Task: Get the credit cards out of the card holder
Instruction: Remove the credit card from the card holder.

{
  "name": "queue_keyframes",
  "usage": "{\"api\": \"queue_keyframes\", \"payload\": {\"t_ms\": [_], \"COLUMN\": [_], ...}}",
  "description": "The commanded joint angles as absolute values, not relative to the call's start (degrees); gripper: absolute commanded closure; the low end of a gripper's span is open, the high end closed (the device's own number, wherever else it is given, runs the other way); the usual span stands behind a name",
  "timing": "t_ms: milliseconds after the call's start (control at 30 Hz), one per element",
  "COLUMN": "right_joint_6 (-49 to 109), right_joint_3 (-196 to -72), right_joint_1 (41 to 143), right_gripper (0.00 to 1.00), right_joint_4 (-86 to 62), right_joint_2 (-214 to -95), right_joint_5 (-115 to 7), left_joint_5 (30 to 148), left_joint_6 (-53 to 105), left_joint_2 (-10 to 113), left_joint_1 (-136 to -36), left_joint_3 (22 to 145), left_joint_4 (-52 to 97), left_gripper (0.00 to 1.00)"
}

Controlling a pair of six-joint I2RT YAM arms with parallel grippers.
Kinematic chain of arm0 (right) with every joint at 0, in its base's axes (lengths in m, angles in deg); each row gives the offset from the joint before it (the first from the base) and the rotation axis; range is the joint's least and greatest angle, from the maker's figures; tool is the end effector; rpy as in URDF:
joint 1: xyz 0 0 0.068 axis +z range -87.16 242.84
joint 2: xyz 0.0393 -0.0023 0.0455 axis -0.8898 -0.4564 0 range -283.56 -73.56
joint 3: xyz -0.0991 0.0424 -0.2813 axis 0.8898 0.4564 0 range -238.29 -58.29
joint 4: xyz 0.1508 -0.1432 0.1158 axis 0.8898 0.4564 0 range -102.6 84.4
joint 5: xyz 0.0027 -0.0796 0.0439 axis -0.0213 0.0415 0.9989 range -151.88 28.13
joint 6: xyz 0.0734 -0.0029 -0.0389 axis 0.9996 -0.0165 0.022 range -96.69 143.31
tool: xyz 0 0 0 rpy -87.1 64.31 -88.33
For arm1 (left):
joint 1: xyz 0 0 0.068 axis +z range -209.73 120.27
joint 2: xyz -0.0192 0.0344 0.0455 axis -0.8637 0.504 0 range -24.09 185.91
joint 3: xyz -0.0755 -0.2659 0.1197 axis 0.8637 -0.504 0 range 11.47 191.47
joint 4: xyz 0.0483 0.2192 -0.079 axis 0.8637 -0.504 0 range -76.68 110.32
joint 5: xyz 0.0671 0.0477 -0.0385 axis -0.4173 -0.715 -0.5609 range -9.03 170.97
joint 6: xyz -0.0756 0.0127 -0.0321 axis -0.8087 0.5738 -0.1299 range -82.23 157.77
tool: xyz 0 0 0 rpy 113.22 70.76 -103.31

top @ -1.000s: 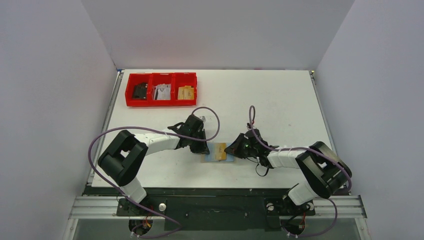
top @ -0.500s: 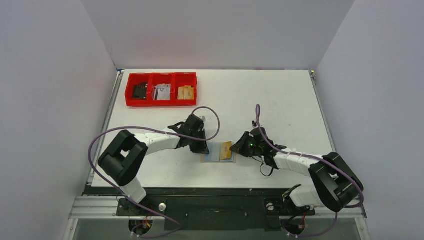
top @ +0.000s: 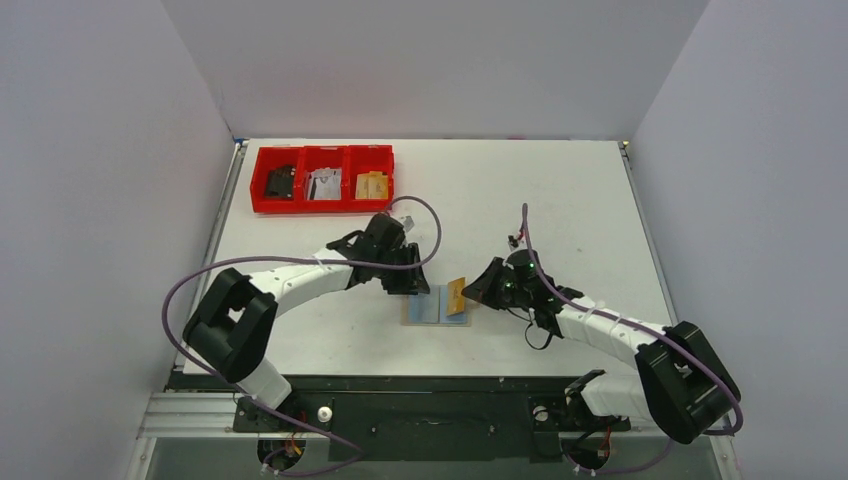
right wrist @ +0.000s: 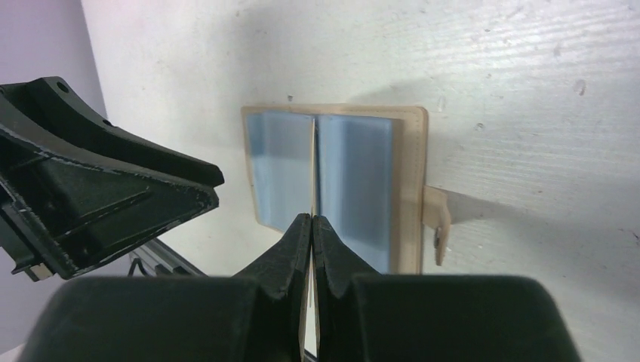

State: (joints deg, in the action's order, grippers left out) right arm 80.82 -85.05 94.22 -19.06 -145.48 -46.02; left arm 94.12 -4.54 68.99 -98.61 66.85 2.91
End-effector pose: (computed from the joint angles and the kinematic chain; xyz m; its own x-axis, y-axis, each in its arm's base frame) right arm 0.1935 0.1412 0.1888 -0.8627 0.4243 -0.2750 0.0835 0.6560 0.7501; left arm 0.2459 -0.2194 0.2008 -0.9518 -0.0745 -0.2974 0.0971 0.8468 -0.5230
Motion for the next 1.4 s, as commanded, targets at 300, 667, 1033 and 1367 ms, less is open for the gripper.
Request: {"api": "queue_keyframes", "payload": {"t_ms": [300, 667, 1033, 1367], "right_joint_6": [86.2, 95.6, 97.8, 94.0], "right_joint_3": [-91.5, -91.1, -91.0, -91.7], "right_joint_1": [92.3, 91.7, 92.0, 92.3], "right_gripper": [1.00, 1.00, 1.00, 0.88], "right_joint_4": [-23.6, -35.2, -39.0, -34.0], "right_joint_2": [-141.4, -143.6, -145.4, -144.6], "right_joint_5": [-38.8, -32.7, -31.0, -32.7], "left_joint_5": [118.7, 126.8, 130.5, 130.7], "left_joint_6": [-11.9, -18.2, -27.3, -29.6], "left_joint_2": [62.5, 62.8, 63.6, 64.4], "left_joint_1": [-89.8, -87.8, -87.7, -87.8], "left_joint_3": [63.1, 58.8, 55.7, 54.7], "left_joint_4": [20.4, 33.3, 46.5, 49.9], "left_gripper": [0.53, 0.48, 0.61, 1.00]}}
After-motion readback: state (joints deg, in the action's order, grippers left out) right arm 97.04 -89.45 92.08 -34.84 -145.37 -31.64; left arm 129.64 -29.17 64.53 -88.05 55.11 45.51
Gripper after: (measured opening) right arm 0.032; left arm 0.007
